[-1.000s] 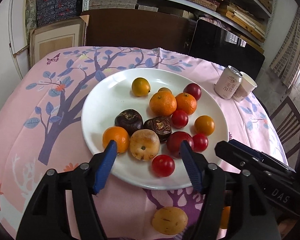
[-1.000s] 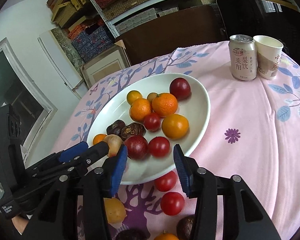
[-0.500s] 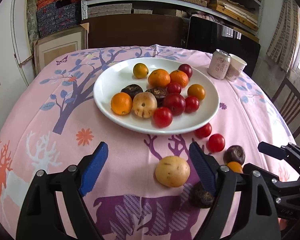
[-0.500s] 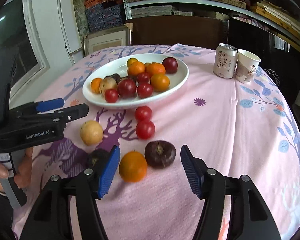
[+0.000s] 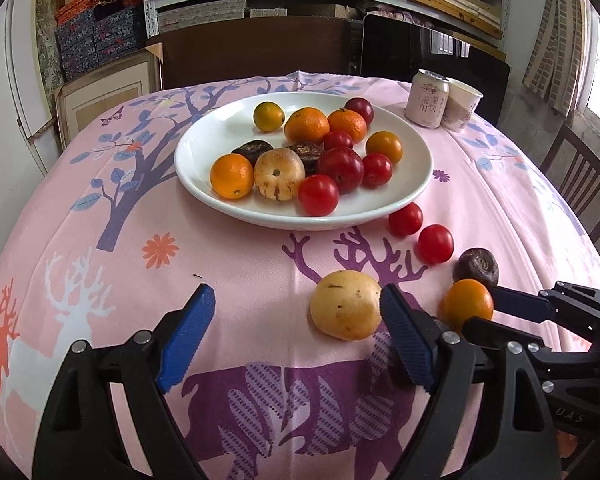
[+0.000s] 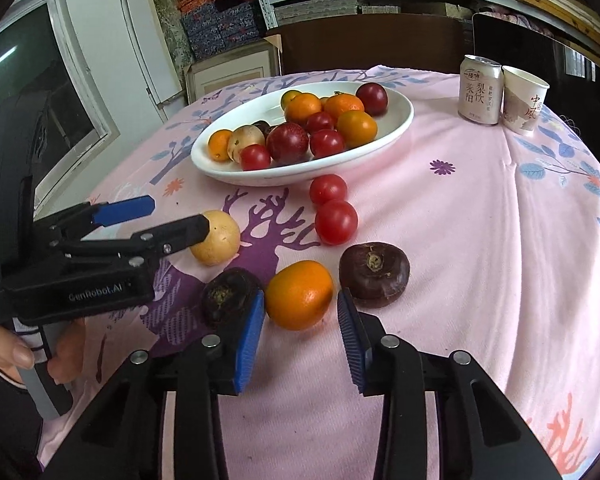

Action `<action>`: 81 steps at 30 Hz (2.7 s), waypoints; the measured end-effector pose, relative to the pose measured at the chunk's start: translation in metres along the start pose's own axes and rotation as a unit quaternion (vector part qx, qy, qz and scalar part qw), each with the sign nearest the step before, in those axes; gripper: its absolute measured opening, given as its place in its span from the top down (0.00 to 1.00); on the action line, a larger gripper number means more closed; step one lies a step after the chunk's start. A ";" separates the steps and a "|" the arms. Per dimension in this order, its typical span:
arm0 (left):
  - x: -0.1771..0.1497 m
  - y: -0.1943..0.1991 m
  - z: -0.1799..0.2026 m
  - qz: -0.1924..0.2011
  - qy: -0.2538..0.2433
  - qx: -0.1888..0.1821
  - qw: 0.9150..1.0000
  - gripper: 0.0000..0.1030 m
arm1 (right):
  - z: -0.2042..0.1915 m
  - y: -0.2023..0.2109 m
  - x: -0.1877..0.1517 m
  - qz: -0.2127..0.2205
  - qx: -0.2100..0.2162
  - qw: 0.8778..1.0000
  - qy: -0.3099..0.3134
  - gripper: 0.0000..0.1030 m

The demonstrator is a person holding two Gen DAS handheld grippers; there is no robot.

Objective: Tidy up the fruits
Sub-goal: 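Grasp the yellow potato-like fruit with the left gripper while the right gripper grasps an orange, then carry the yellow fruit and orange onto the plate and open both grippers, then grasp a dark brown fruit with the right gripper while the left gripper grasps another dark brown fruit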

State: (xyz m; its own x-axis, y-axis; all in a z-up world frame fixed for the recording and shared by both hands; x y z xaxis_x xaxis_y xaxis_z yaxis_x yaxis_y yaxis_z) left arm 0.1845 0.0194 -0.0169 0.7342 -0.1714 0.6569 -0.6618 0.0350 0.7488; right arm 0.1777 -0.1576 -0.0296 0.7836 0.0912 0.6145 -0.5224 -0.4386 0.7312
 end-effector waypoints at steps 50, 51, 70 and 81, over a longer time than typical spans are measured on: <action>0.085 -0.024 -0.041 -0.001 0.056 -0.025 0.998 0.59 | -0.004 -0.037 0.126 0.057 0.034 0.992 -0.109 0.61; 0.086 -0.028 -0.042 -0.001 0.057 -0.023 0.998 0.58 | -0.005 -0.044 0.128 0.052 0.036 0.992 -0.112 0.61; 0.062 0.010 -0.037 0.034 0.058 0.000 0.998 0.19 | 0.042 -0.002 0.089 0.051 0.002 0.991 -0.124 0.42; 0.015 0.020 -0.008 0.003 0.032 -0.015 0.999 0.18 | 0.032 0.001 0.033 0.007 -0.074 0.997 -0.015 0.40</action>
State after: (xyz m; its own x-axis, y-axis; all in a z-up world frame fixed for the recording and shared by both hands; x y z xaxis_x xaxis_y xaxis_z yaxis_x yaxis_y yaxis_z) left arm 0.1832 0.0249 0.0085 0.7384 -0.1087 0.6655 -0.6627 0.0660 0.7460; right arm 0.2134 -0.1839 -0.0178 0.7838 0.0583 0.6182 -0.5761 -0.3034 0.7590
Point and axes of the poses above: each gripper's, at about its wrist camera, not at the fingertips, and y roughly against the way its jaws point, z to its right, x to its top, the point moved 2 cm from there along -y, roughly the way its jaws point, and after that the axes turned 9 degrees about -y, right-handed, at the moved point
